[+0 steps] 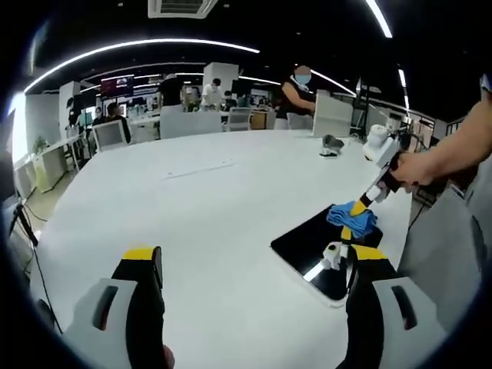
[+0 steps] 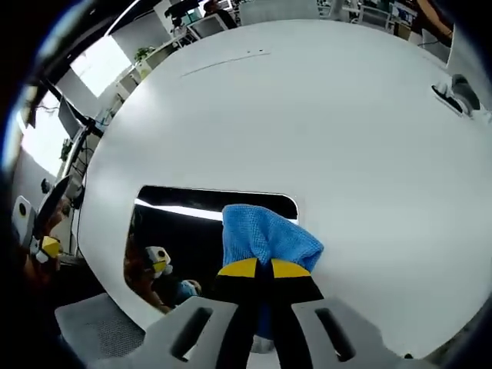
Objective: Wipe the mirror surface with the cleaning cloth until all visible marks leave the cleaned area.
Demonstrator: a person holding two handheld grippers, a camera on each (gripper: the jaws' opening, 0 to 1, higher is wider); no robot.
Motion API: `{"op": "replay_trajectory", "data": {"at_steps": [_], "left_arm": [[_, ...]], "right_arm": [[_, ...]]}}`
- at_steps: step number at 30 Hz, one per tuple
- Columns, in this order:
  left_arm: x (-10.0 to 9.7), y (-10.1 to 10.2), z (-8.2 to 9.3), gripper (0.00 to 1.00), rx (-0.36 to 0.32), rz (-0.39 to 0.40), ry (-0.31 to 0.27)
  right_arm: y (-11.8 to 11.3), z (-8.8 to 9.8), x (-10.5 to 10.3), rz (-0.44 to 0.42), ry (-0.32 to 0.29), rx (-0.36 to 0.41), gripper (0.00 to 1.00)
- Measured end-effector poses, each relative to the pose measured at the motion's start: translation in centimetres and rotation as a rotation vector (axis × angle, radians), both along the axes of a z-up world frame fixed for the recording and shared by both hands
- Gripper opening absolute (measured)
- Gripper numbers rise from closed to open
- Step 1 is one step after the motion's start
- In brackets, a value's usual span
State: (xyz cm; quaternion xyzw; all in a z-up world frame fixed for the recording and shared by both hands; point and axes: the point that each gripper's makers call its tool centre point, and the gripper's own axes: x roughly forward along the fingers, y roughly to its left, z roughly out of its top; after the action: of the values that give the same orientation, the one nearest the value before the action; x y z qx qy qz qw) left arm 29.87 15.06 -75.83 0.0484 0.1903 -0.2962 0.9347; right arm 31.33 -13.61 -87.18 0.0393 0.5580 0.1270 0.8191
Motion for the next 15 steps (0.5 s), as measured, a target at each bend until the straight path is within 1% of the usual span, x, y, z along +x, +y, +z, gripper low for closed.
{"op": "replay_trajectory", "data": {"at_steps": [2, 4, 5, 7, 12, 15], "left_arm": [[-0.3, -0.1, -0.2, 0.99, 0.007, -0.01, 0.002], [-0.5, 0.2, -0.6, 0.99, -0.02, 0.005, 0.035], [-0.5, 0.5, -0.7, 0.99, -0.046, 0.023, 0.044], [-0.6, 0.9, -0.7, 0.99, -0.061, 0.034, 0.044], [-0.9, 1.4, -1.3, 0.97, -0.022, 0.036, 0.056], [-1.0, 1.7, -1.5, 0.96, -0.017, 0.045, 0.06]], "right_arm": [[0.0, 0.1, 0.5, -0.002, -0.001, -0.011, 0.0], [-0.1, 0.1, 0.9, -0.004, -0.002, -0.016, 0.0], [-0.1, 0.0, 1.1, -0.007, 0.001, -0.016, 0.0], [-0.2, 0.1, 1.4, -0.013, 0.002, -0.014, 0.0], [-0.2, 0.2, 2.4, -0.016, 0.003, -0.021, 0.0], [-0.2, 0.2, 3.1, -0.002, -0.011, -0.036, 0.0]]}}
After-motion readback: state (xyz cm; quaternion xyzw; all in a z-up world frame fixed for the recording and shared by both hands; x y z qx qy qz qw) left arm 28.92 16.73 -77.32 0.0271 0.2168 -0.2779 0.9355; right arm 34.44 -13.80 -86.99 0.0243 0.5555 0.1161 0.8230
